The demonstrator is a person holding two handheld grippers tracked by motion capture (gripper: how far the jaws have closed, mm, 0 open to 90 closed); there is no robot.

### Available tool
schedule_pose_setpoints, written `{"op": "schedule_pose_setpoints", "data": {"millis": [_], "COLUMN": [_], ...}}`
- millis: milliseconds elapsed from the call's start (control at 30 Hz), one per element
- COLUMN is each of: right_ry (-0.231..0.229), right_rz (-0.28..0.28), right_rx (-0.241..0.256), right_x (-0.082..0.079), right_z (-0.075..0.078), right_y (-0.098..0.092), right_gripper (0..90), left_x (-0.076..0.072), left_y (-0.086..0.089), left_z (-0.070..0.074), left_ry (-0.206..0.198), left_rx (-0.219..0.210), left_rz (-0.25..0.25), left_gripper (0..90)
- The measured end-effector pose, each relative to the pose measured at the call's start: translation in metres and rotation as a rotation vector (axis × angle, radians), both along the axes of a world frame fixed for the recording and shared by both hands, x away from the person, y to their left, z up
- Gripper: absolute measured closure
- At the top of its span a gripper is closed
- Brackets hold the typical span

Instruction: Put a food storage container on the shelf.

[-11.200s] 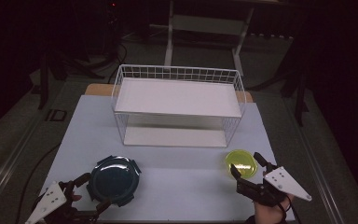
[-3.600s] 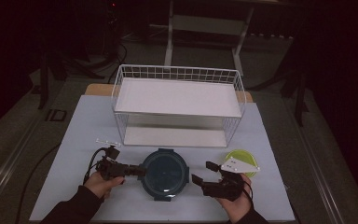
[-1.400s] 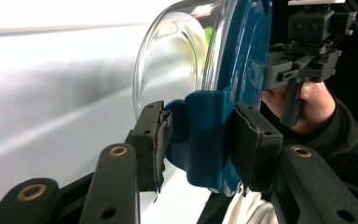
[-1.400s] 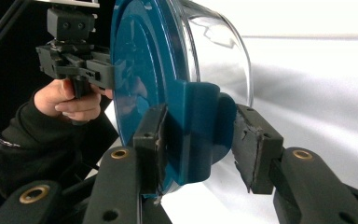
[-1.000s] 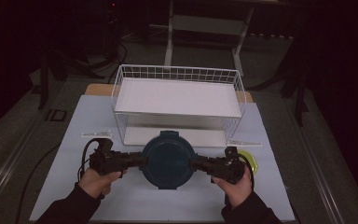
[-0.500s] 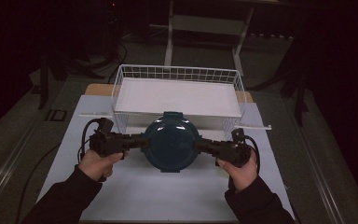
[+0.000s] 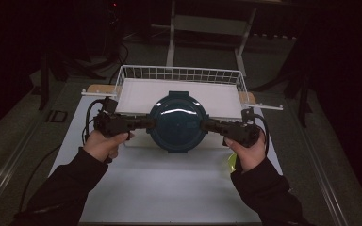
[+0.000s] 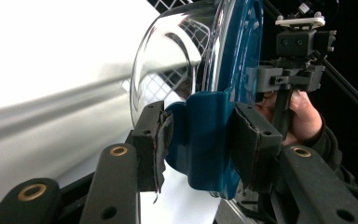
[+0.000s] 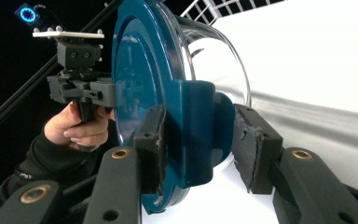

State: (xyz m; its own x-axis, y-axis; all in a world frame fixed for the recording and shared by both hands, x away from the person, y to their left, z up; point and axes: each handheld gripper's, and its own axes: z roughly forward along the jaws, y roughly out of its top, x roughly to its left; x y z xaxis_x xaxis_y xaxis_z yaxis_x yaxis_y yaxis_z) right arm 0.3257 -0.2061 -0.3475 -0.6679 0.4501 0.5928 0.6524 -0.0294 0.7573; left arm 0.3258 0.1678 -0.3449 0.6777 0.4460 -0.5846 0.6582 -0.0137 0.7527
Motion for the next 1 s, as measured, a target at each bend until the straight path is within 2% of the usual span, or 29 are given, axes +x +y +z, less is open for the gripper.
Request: {"op": "schedule_pose_setpoints", "data": {"millis": [167,200,367,500,567,667,733,867,900,1000], "right_ry": [-0.001,0.003,0.005,0.026,0.031,0.048,0.052,0.067,0.078,0.101], "right_rz": [-0.014,-0.023,-0.036,-0.052,-0.054,-0.066,-0.069,-0.083,-0.087,-0.094], "right_rx": [0.001,0.001,-0.003,0.009,0.014,0.014,0.007,0.004,0.008,0.009], "right_x": [0.015,0.025,0.038,0.055,0.058,0.068,0.069,0.078,0.08,0.083], "right_z": [0.009,0.014,0.019,0.023,0.023,0.022,0.022,0.021,0.021,0.021], "right_y": [-0.003,-0.005,-0.006,-0.008,-0.008,-0.009,-0.008,-0.007,-0.007,-0.007], "right_gripper": [57.0,57.0,56.9,56.9,56.9,56.9,56.9,57.0,57.0,57.0], "left_x": [0.014,0.025,0.04,0.056,0.056,0.069,0.072,0.079,0.082,0.085], "left_y": [-0.003,-0.005,-0.008,-0.011,-0.011,-0.012,-0.012,-0.012,-0.011,-0.011], "left_z": [0.008,0.013,0.019,0.026,0.026,0.023,0.022,0.019,0.017,0.016], "left_ry": [0.001,0.0,0.005,0.009,0.009,0.029,0.036,0.044,0.062,0.071], "left_rx": [0.005,0.012,0.015,0.015,0.015,0.019,0.021,0.012,-0.003,-0.018], "left_rz": [0.007,0.006,0.01,0.032,0.032,0.044,0.047,0.06,0.064,0.063], "left_gripper": [57.0,56.9,56.8,56.6,56.6,56.4,56.3,56.1,56.0,55.8]}}
